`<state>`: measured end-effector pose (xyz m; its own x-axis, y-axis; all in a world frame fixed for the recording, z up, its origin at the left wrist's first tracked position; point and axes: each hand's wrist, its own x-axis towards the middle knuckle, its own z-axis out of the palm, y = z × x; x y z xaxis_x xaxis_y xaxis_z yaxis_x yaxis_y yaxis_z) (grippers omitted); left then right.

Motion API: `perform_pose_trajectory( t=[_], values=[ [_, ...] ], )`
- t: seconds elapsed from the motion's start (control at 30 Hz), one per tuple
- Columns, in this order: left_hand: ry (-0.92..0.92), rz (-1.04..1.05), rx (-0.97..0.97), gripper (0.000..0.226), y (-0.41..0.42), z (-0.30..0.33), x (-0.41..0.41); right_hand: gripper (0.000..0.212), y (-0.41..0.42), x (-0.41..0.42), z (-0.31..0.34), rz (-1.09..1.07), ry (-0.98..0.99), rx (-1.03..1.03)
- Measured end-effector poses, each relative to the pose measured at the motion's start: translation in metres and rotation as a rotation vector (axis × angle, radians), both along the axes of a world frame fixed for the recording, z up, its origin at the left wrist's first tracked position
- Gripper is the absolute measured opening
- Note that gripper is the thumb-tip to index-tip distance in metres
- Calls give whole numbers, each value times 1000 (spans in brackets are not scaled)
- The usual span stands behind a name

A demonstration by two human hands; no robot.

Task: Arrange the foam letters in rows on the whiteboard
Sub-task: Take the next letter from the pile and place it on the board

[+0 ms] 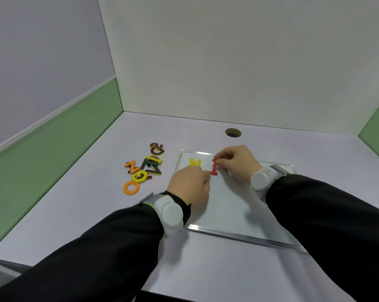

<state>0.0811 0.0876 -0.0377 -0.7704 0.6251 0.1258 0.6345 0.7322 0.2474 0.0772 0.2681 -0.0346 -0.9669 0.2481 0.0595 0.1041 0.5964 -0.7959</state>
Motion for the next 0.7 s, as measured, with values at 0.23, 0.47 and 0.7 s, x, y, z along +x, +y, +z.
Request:
perform_pose_trajectory(
  t=[0.23,0.47,0.7],
  values=[
    [119,54,-80,41,14,-14,23,10,2,-7,-8,-1,-34,36],
    [82,65,-94,49,15,-14,23,11,0,-7,-12,13,-27,38],
    [90,79,-95,51,16,-14,23,12,-1,-8,-13,5,-25,84]
  ],
)
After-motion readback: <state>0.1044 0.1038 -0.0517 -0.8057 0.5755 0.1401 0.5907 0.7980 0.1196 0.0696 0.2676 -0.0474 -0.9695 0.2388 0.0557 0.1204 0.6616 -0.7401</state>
